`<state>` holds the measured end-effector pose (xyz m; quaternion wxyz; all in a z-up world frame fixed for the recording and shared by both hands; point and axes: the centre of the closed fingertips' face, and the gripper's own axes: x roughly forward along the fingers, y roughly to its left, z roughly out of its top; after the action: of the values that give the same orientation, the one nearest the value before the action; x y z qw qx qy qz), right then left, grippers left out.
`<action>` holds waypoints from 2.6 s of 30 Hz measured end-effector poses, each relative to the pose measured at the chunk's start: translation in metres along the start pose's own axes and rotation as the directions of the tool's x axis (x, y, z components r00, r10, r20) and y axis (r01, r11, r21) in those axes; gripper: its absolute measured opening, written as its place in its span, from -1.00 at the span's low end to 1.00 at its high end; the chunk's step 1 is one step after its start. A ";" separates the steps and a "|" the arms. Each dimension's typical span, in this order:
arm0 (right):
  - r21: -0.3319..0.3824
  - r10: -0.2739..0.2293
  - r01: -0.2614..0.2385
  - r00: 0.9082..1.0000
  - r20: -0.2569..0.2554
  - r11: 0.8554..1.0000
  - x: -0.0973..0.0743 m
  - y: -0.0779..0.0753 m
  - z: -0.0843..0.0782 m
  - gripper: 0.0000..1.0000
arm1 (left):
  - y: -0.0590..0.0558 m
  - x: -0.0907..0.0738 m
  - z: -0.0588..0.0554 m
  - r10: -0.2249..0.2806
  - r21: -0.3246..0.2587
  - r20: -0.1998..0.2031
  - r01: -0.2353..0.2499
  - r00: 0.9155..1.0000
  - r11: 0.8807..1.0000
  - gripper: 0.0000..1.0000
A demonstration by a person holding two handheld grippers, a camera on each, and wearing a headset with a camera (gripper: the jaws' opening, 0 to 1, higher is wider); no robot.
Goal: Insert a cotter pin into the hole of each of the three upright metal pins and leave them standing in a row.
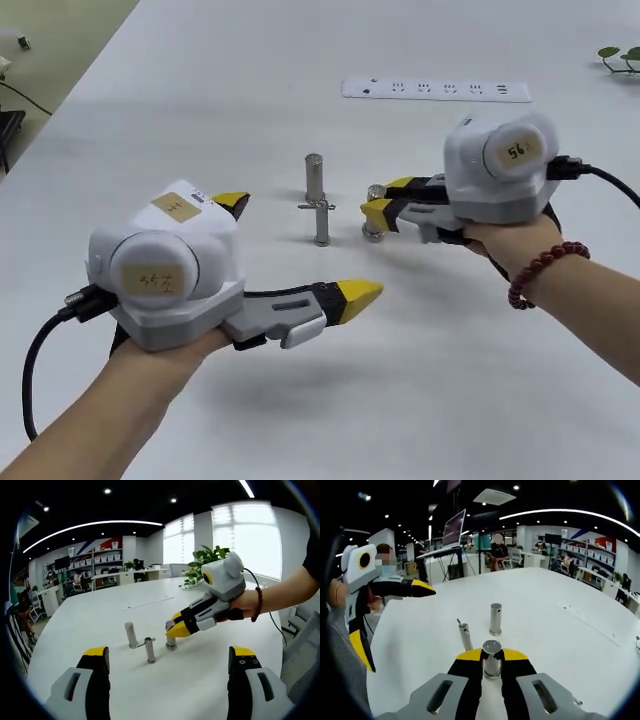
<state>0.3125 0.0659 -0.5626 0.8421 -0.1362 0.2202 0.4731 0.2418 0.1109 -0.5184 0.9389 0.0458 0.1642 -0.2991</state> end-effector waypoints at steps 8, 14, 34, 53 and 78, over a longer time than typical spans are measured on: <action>-0.046 0.041 -0.041 0.999 -0.014 0.998 -0.009 0.015 -0.007 -0.85 | -0.003 -0.006 -0.002 -0.003 0.009 -0.006 0.003 1.000 1.000 0.97; -0.048 0.074 -0.074 0.997 -0.021 0.996 -0.018 0.028 -0.014 -0.85 | -0.007 -0.009 -0.001 -0.012 0.015 -0.001 0.012 1.000 1.000 0.97; -0.055 0.114 -0.115 0.993 -0.013 0.992 -0.030 0.042 -0.025 -0.84 | -0.011 -0.007 -0.006 -0.026 0.017 -0.010 0.026 1.000 1.000 0.97; -0.027 0.124 -0.124 0.992 -0.010 0.992 -0.042 0.041 -0.030 -0.63 | -0.012 -0.006 -0.010 -0.025 0.013 -0.023 0.025 0.999 1.000 0.97; -0.033 0.047 -0.054 0.982 -0.184 0.998 -0.079 -0.025 -0.058 -0.52 | -0.012 -0.005 -0.013 -0.024 0.016 -0.024 0.025 0.999 1.000 0.96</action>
<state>0.2838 -0.0306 -0.5732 0.8032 -0.1894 0.2910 0.4840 0.2269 0.1059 -0.5282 0.9327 0.0548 0.1733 -0.3114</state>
